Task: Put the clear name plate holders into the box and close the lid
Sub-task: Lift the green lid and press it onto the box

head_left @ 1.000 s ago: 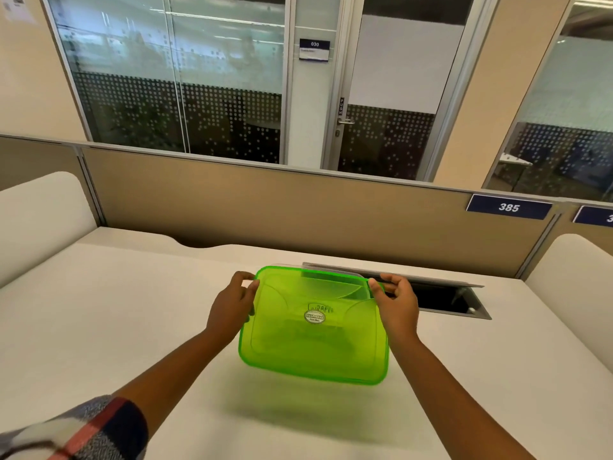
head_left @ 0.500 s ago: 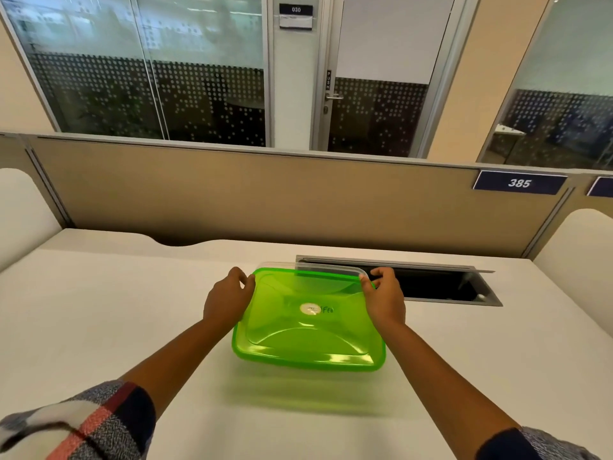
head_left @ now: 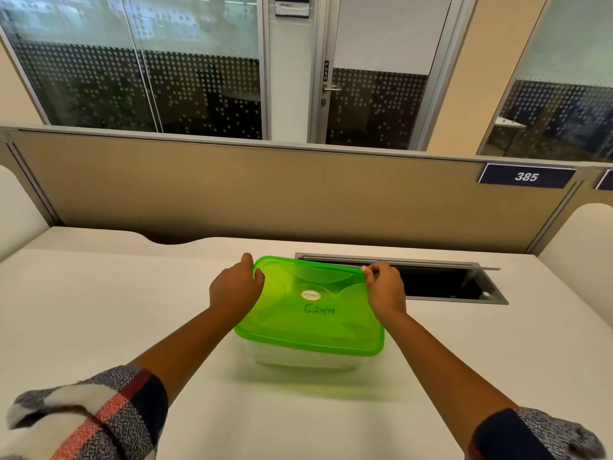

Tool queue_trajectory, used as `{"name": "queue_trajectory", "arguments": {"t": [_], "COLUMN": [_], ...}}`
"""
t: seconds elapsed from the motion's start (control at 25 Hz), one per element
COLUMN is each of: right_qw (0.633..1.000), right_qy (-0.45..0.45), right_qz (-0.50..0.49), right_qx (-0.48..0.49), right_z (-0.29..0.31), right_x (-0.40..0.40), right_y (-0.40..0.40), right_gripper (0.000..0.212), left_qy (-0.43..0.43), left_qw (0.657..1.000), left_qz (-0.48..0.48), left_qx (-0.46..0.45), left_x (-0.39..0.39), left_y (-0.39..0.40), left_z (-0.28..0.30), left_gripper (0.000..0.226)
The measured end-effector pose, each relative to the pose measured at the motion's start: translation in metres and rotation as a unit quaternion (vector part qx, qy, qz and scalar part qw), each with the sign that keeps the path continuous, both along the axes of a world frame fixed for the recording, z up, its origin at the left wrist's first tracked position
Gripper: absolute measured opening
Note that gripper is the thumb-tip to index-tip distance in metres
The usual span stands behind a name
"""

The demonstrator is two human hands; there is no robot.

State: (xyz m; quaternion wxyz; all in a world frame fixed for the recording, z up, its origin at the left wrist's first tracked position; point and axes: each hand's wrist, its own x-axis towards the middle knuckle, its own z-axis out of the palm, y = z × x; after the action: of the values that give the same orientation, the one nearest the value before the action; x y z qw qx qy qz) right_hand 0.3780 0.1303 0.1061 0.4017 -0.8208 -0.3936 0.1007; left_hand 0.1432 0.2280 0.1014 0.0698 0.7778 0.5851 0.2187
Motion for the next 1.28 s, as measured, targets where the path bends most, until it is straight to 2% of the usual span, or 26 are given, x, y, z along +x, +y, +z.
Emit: {"name": "queue_trajectory", "arguments": {"t": [0.16, 0.32, 0.56, 0.68, 0.88, 1.0, 1.12, 1.28], "right_qw": [0.999, 0.989, 0.978, 0.972, 0.962, 0.956, 0.954, 0.955], "right_qy": [-0.049, -0.128, -0.173, -0.196, -0.23, -0.251, -0.26, -0.255], "right_qz": [0.0, 0.001, 0.012, 0.019, 0.027, 0.032, 0.037, 0.045], "right_qx": [-0.022, -0.077, -0.116, -0.124, -0.141, -0.146, -0.147, -0.141], "right_z": [-0.001, -0.001, -0.002, -0.001, -0.002, 0.0, 0.0, 0.0], "right_x": [-0.002, -0.004, -0.006, -0.004, 0.001, 0.004, 0.006, 0.011], "right_y": [0.001, 0.0, 0.0, 0.004, 0.012, 0.019, 0.026, 0.032], "right_gripper": [0.026, 0.033, 0.035, 0.035, 0.04, 0.039, 0.039, 0.039], "left_qy": [0.009, -0.028, -0.035, -0.024, 0.027, 0.031, 0.029, 0.038], "left_qw": [1.0, 0.998, 0.993, 0.996, 0.998, 0.996, 0.996, 0.997], "left_qz": [0.011, 0.046, 0.08, 0.059, -0.038, -0.079, -0.087, -0.073], "left_qx": [0.006, -0.03, -0.085, -0.069, -0.043, -0.04, -0.02, 0.002], "left_x": [-0.005, -0.001, 0.002, 0.005, 0.013, 0.018, 0.024, 0.033], "left_y": [-0.008, -0.02, -0.019, -0.018, -0.003, 0.007, 0.016, 0.028], "left_z": [-0.003, -0.012, -0.015, -0.013, -0.006, -0.005, -0.003, 0.0], "left_gripper": [0.027, 0.03, 0.034, 0.031, 0.048, 0.044, 0.035, 0.035]}}
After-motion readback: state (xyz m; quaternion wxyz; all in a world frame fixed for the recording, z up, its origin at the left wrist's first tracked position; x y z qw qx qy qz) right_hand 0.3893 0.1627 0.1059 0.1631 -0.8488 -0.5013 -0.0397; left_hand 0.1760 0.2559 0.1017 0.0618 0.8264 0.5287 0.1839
